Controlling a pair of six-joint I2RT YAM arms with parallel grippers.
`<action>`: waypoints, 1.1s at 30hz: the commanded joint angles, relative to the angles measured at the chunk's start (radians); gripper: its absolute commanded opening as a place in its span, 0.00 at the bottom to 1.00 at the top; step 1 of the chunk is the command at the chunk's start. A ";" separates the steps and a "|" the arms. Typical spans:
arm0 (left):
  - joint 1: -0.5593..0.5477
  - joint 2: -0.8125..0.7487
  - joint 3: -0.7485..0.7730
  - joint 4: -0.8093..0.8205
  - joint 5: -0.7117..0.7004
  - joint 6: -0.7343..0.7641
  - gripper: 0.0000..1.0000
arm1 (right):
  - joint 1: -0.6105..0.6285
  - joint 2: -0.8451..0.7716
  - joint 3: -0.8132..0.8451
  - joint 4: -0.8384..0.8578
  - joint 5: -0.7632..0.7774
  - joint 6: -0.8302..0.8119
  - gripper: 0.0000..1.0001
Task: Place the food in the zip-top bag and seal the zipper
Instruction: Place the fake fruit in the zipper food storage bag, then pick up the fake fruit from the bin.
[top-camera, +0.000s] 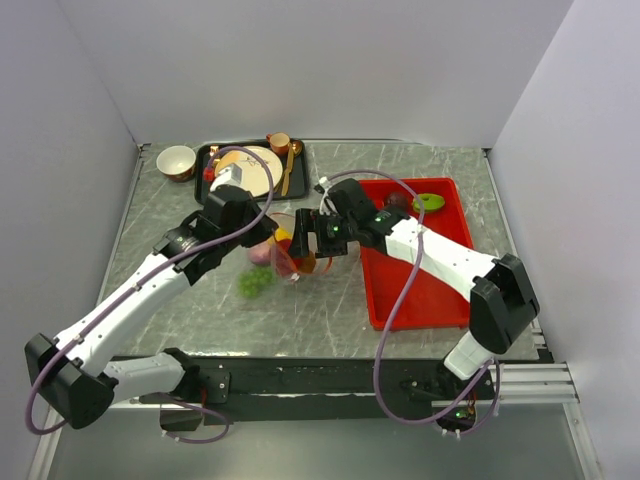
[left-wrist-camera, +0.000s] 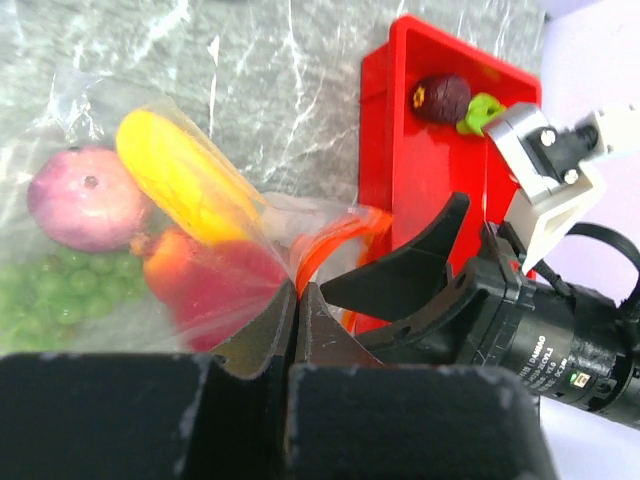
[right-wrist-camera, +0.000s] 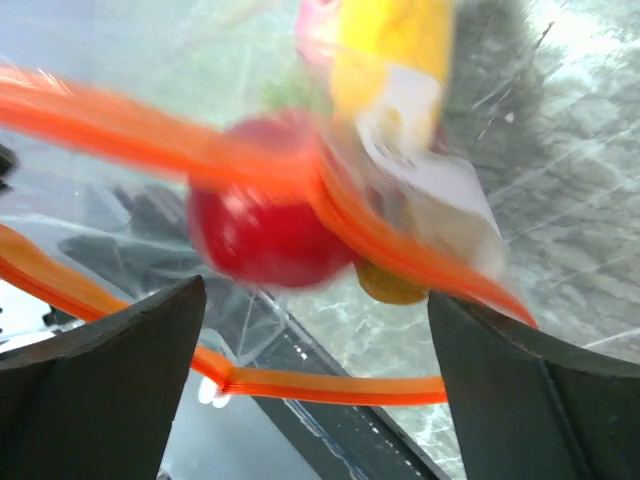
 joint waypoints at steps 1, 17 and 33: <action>-0.002 -0.031 -0.006 0.026 -0.046 -0.021 0.01 | -0.003 -0.104 -0.003 0.020 0.041 -0.050 1.00; 0.002 -0.206 -0.112 0.155 -0.072 0.000 0.04 | -0.287 -0.355 -0.173 -0.071 0.351 0.042 1.00; -0.084 0.040 -0.009 -0.052 -0.161 -0.060 0.01 | -0.421 -0.280 -0.187 -0.181 0.465 -0.015 1.00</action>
